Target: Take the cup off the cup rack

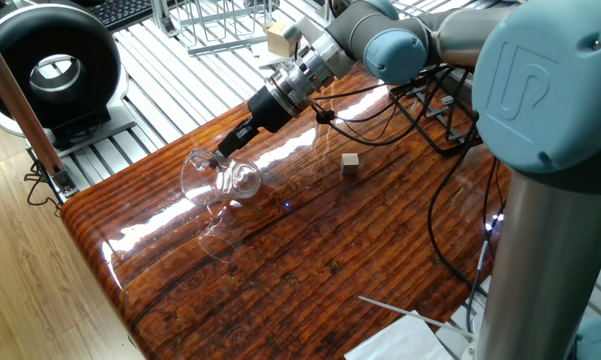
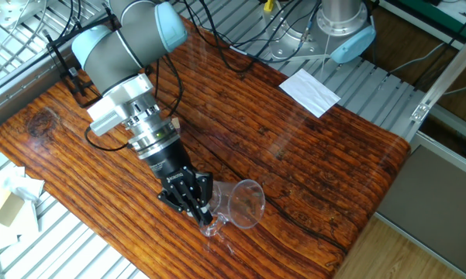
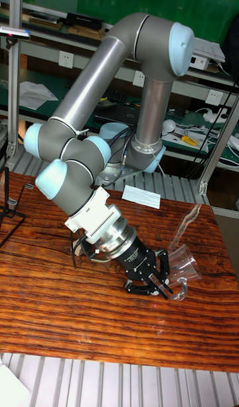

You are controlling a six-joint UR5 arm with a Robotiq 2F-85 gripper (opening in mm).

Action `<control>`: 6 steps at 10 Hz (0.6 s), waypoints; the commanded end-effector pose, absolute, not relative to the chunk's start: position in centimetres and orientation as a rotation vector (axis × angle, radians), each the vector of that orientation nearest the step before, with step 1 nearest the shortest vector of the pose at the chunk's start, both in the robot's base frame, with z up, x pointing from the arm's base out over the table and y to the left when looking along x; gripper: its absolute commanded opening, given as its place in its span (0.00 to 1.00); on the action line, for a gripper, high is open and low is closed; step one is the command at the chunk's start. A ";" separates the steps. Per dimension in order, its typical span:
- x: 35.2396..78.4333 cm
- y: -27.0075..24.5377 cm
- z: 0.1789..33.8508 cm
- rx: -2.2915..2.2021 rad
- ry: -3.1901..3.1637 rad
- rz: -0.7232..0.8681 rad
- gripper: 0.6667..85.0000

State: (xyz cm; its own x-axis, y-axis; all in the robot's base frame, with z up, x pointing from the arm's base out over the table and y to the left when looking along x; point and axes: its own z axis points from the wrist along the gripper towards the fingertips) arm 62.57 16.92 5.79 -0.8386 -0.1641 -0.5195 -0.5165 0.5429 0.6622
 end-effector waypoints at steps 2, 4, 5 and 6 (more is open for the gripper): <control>62.9 16.7 5.7 -0.556 2.379 1.234 0.24; 62.9 17.0 6.1 -0.566 2.357 1.255 0.40; 62.9 16.9 6.1 -0.563 2.358 1.254 0.40; 62.9 16.8 6.1 -0.563 2.358 1.254 0.40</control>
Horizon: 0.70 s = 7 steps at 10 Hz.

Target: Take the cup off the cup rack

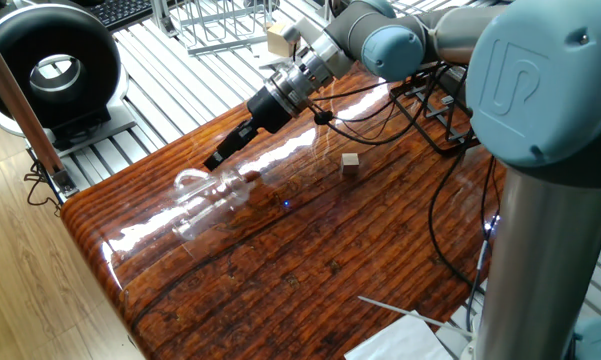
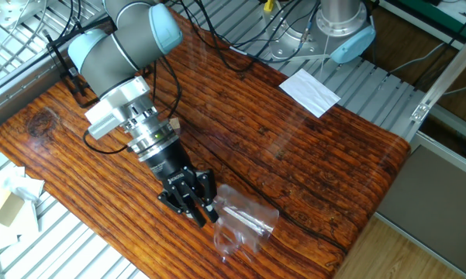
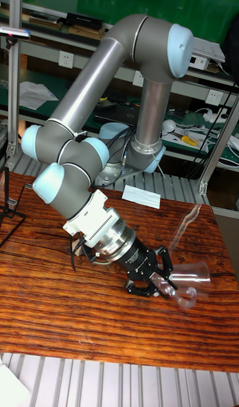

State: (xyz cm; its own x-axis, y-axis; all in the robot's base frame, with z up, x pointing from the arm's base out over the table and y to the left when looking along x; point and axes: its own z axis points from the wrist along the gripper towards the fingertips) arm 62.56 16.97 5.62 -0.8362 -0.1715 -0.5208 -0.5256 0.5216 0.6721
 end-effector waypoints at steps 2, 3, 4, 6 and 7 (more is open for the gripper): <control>62.9 16.1 5.6 -0.574 2.375 1.230 0.40; 62.8 15.4 4.8 -0.586 2.425 1.159 0.40; 62.7 15.2 5.0 -0.583 2.460 1.115 0.40; 62.8 14.4 5.8 -0.607 2.495 1.018 0.38; 63.0 14.0 5.6 -0.611 2.499 1.018 0.38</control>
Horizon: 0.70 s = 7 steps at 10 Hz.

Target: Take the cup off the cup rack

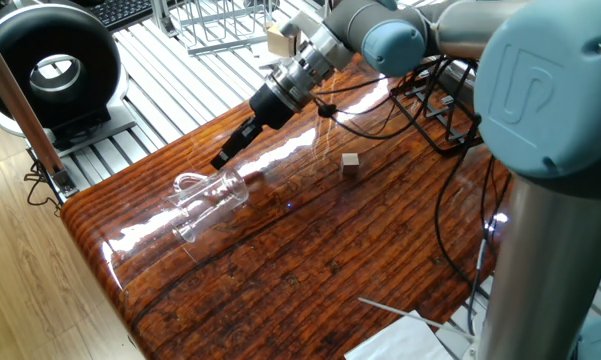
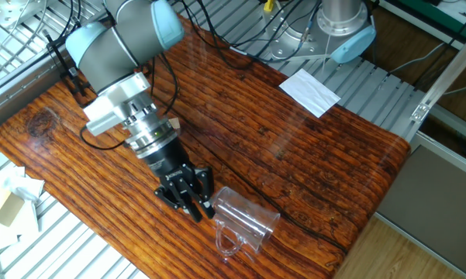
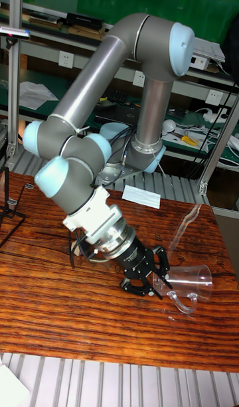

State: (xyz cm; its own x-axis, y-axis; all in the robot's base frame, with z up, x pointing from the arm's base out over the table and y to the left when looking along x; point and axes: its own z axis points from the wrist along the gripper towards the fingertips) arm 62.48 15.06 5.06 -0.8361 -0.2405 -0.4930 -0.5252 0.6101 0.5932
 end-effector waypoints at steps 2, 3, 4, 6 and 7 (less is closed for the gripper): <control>62.8 12.9 4.4 -0.618 2.554 0.954 0.38; 62.7 12.6 4.4 -0.630 2.571 0.907 0.38; 62.6 11.9 4.4 -0.647 2.607 0.828 0.38; 62.3 10.0 4.2 -0.682 2.641 0.707 0.38; 61.7 7.8 4.1 -0.716 2.675 0.585 0.39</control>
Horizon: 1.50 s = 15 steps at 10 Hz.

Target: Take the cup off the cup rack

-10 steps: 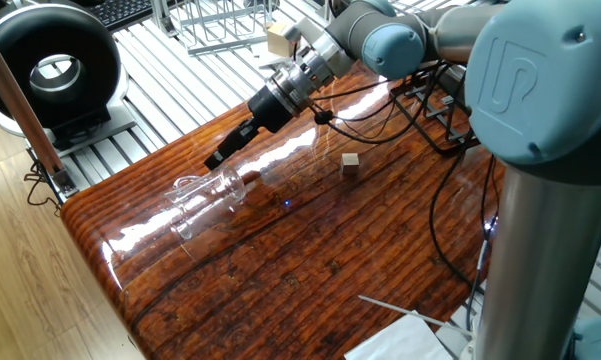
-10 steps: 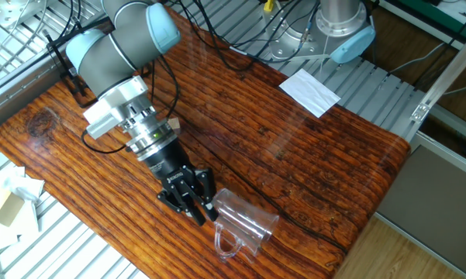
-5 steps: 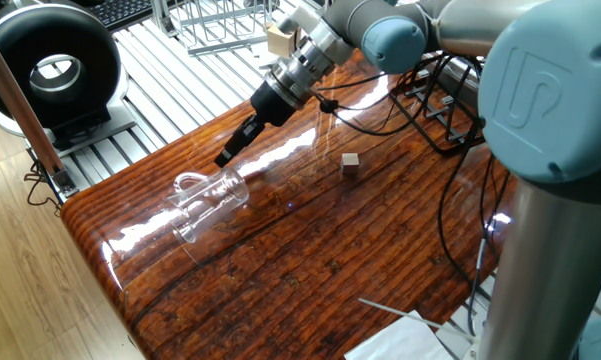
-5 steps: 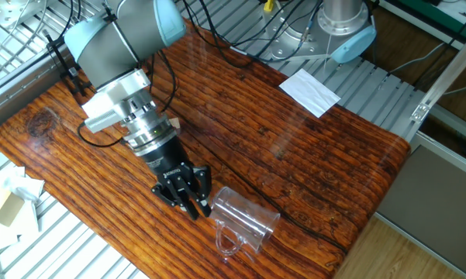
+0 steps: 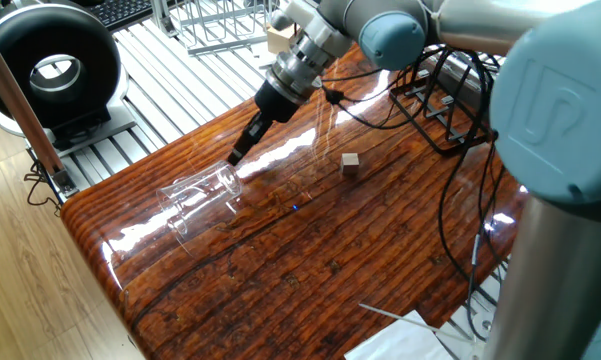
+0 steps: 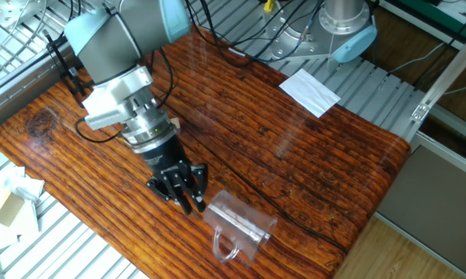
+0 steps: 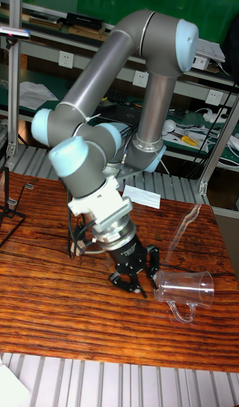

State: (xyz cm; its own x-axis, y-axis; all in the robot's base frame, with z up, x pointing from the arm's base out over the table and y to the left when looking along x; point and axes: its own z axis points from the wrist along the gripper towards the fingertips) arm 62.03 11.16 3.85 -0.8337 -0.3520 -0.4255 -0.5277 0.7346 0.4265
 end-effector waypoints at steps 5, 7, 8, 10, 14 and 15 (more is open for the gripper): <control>58.9 -3.2 5.4 -0.584 2.766 -0.057 0.15; 59.7 -4.6 5.1 -0.597 2.744 -0.163 0.11; 60.5 -5.6 4.9 -0.656 2.733 -0.173 0.11; 61.0 -8.1 4.9 -0.789 2.753 -0.228 0.12; 61.4 -10.7 4.4 -0.959 2.766 -0.340 0.13; 61.2 -11.4 4.6 -0.982 2.771 -0.380 0.14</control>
State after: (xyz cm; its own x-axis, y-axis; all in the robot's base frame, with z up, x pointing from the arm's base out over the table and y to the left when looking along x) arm 61.03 -9.37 4.35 -0.7884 -0.5985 -0.1424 -0.5548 0.7917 -0.2558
